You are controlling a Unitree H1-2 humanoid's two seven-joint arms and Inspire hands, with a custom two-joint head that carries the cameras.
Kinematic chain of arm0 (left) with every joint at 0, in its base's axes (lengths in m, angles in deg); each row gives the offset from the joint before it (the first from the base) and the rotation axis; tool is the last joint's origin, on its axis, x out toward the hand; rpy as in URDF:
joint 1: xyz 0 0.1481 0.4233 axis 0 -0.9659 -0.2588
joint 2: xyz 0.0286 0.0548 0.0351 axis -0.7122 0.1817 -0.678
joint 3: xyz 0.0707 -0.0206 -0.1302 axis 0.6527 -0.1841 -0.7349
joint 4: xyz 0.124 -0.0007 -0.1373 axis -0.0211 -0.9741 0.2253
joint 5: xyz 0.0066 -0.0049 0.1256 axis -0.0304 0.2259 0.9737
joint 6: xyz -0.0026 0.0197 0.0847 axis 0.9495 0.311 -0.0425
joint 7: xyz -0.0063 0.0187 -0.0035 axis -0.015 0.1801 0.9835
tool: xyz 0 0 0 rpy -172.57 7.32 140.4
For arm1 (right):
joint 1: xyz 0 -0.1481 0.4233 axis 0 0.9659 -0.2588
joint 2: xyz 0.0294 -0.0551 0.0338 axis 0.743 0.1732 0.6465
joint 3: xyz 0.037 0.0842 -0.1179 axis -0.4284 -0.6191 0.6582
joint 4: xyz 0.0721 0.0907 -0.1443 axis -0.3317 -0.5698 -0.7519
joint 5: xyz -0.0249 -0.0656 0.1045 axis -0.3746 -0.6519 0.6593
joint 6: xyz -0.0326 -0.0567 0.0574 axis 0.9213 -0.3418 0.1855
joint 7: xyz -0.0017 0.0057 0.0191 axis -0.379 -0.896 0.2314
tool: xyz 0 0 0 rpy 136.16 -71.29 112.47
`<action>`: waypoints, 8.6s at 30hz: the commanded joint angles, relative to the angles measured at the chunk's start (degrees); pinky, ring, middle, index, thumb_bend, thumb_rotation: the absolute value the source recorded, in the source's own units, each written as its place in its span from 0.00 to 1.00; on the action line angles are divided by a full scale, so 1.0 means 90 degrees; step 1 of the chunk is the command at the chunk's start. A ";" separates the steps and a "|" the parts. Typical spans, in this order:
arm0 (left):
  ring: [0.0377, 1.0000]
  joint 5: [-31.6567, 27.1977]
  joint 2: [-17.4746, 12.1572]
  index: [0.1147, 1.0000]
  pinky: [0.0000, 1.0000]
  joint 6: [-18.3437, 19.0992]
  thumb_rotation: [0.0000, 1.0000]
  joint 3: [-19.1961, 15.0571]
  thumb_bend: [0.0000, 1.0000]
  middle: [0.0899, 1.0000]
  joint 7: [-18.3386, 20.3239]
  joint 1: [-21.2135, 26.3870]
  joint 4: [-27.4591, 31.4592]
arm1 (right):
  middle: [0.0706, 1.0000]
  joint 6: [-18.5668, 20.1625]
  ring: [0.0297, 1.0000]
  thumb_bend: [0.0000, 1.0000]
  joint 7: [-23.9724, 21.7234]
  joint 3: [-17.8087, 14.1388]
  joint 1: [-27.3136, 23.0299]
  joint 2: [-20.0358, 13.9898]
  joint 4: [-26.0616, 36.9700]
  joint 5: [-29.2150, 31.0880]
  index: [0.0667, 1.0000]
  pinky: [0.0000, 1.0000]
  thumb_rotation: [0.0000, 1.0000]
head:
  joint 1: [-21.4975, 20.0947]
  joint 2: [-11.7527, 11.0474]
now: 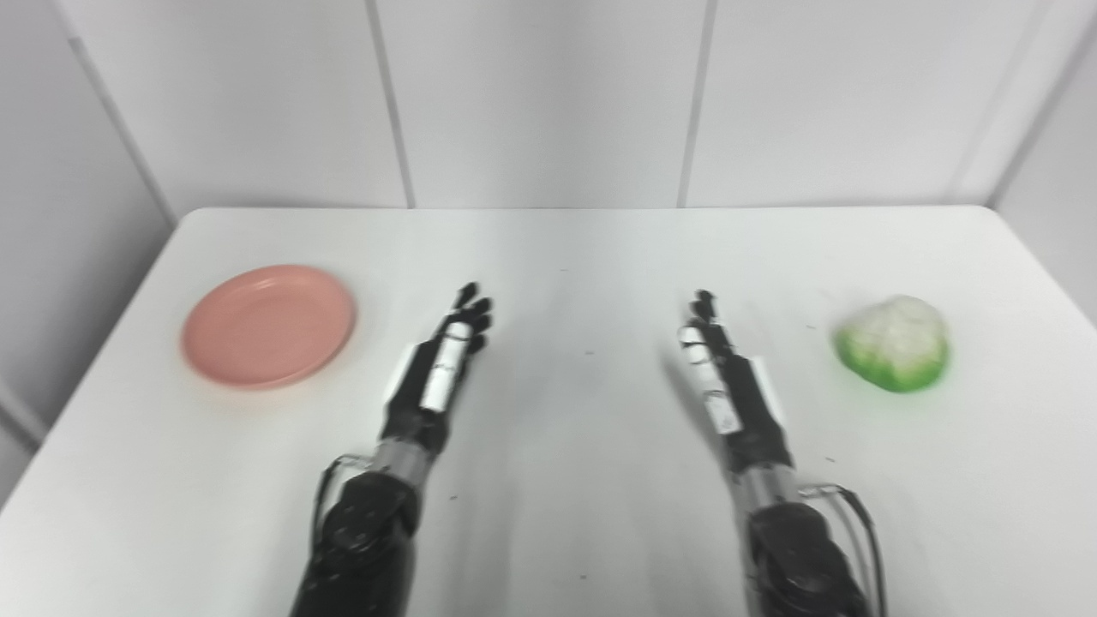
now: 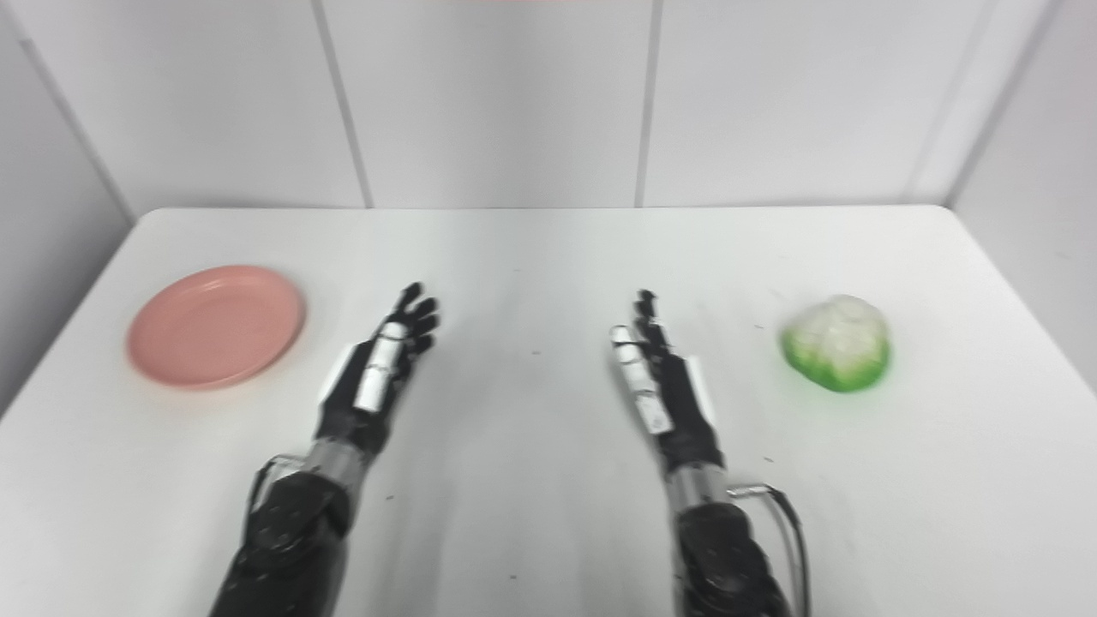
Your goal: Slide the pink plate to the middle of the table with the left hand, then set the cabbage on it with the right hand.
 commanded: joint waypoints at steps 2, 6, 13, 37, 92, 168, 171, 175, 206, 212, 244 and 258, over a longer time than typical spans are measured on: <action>0.95 0.0170 0.0285 0.94 0.95 -0.0124 1.00 0.0144 0.46 0.94 -0.0179 -0.0095 -0.0293 | 0.99 -0.0131 0.99 0.24 -0.0171 -0.0105 0.0045 -0.0193 0.0242 0.0175 1.00 1.00 1.00 | 0.0512 -0.0116; 0.96 0.0302 0.0464 0.94 0.97 -0.0098 1.00 0.0206 0.46 0.94 -0.0336 -0.0034 -0.0413 | 1.00 -0.0202 1.00 0.21 -0.0299 -0.0145 0.0055 -0.0324 0.0278 0.0341 1.00 1.00 1.00 | 0.0895 -0.0265; 0.96 0.0588 0.0543 0.95 0.99 -0.0115 1.00 0.0349 0.48 0.94 -0.0520 0.0023 -0.0484 | 1.00 0.0056 1.00 0.14 -0.0295 -0.0209 0.0102 -0.0317 0.0471 0.0450 1.00 1.00 1.00 | 0.1021 -0.0287; 0.95 0.0439 0.0562 0.93 0.96 -0.0036 1.00 0.0243 0.46 0.93 -0.0518 0.0042 -0.0096 | 1.00 -0.0120 1.00 0.15 -0.0342 -0.0190 0.0089 -0.0308 0.0334 0.0385 1.00 1.00 1.00 | 0.0904 -0.0289; 0.93 -0.1514 -0.0021 0.94 0.93 0.0797 1.00 -0.1947 0.42 0.94 -0.1318 0.0541 0.3961 | 1.00 -0.0111 0.99 0.11 -0.0557 -0.0240 0.0102 -0.0448 0.0400 0.0654 1.00 0.96 1.00 | 0.1150 -0.0174; 0.96 -0.2274 -0.1196 0.95 1.00 -0.0298 1.00 -0.3351 0.44 0.96 -0.1926 0.0904 0.0312 | 1.00 -0.0055 0.99 0.14 -0.0582 -0.0220 0.0114 -0.0464 0.0412 0.0600 1.00 0.98 1.00 | 0.1175 -0.0178; 0.96 -0.2276 -0.1220 0.96 1.00 -0.0266 1.00 -0.3315 0.44 0.96 -0.1880 0.0893 0.0163 | 1.00 -0.0039 1.00 0.14 -0.0596 -0.0230 0.0123 -0.0453 0.0428 0.0644 1.00 0.99 1.00 | 0.1180 -0.0167; 0.96 -0.2341 -0.1235 0.96 1.00 -0.0229 1.00 -0.3319 0.45 0.96 -0.1853 0.0921 -0.0029 | 1.00 -0.0078 1.00 0.13 -0.0599 -0.0208 0.0132 -0.0465 0.0446 0.0609 1.00 1.00 1.00 | 0.1178 -0.0154; 0.95 -0.2280 -0.1378 0.93 0.97 -0.0361 1.00 -0.3145 0.43 0.93 -0.1717 0.1142 -0.1349 | 1.00 0.0018 1.00 0.16 -0.0626 -0.0175 0.0160 -0.0432 0.0565 0.0508 1.00 0.99 1.00 | 0.1096 -0.0117; 0.93 -0.2271 -0.1274 0.90 0.95 -0.0396 1.00 -0.2974 0.42 0.91 -0.1602 0.1197 -0.1427 | 1.00 0.0001 1.00 0.18 -0.0618 -0.0175 0.0153 -0.0426 0.0522 0.0496 1.00 1.00 1.00 | 0.1044 -0.0109; 0.89 -0.1781 -0.0468 0.88 0.92 0.0337 1.00 -0.1439 0.43 0.89 -0.0865 0.1019 -0.0873 | 1.00 -0.0198 0.98 0.19 -0.0485 -0.0087 0.0097 -0.0291 0.0325 0.0283 1.00 1.00 1.00 | 0.0495 -0.0036; 0.89 -0.1344 -0.0026 0.89 0.94 0.0731 1.00 -0.0560 0.44 0.89 -0.0396 0.0658 -0.0106 | 0.98 -0.0332 0.96 0.22 -0.0381 -0.0037 0.0072 -0.0163 0.0211 0.0120 0.99 0.97 1.00 | 0.0055 0.0039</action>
